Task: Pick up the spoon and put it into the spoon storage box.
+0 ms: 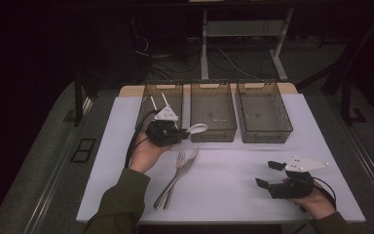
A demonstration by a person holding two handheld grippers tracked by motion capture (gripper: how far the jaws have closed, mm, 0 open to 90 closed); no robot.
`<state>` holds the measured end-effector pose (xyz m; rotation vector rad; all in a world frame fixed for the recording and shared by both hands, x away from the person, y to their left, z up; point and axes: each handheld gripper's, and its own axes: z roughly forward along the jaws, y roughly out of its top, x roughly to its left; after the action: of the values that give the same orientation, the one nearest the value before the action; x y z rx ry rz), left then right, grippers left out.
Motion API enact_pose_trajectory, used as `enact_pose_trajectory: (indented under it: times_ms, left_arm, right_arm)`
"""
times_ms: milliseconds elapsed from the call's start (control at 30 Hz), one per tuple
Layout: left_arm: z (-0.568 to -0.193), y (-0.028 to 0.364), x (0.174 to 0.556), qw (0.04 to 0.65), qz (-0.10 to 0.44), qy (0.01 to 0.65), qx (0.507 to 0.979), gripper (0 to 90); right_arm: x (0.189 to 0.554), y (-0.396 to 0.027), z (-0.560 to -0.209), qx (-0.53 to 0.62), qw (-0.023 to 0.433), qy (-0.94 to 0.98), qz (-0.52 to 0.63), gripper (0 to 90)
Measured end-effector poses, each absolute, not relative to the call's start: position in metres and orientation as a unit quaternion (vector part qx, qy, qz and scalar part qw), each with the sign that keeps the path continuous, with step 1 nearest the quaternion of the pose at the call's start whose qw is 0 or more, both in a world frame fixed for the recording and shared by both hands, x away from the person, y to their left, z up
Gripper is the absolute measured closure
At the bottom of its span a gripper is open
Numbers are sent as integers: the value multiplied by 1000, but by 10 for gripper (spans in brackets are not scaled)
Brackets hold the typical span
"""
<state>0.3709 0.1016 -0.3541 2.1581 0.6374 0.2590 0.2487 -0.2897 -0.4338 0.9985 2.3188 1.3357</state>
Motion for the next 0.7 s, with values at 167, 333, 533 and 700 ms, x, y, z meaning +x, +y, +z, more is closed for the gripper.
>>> enact_pose_trajectory:
  times_ms: [167, 333, 533, 700]
  left_arm:
    - [-349, 87, 389, 432, 104, 253, 860, 831]
    - [-347, 71, 409, 428, 110, 258, 859, 831]
    - [-355, 51, 435, 417, 103, 275, 860, 830]
    - [-364, 33, 453, 410, 96, 290, 859, 830]
  right_arm:
    - [249, -291, -434, 348, 142, 802, 464, 203]
    - [249, -292, -434, 347, 141, 802, 465, 202]
    - [249, -292, -433, 347, 140, 801, 468, 203]
    - [249, -293, -433, 350, 139, 799, 470, 203]
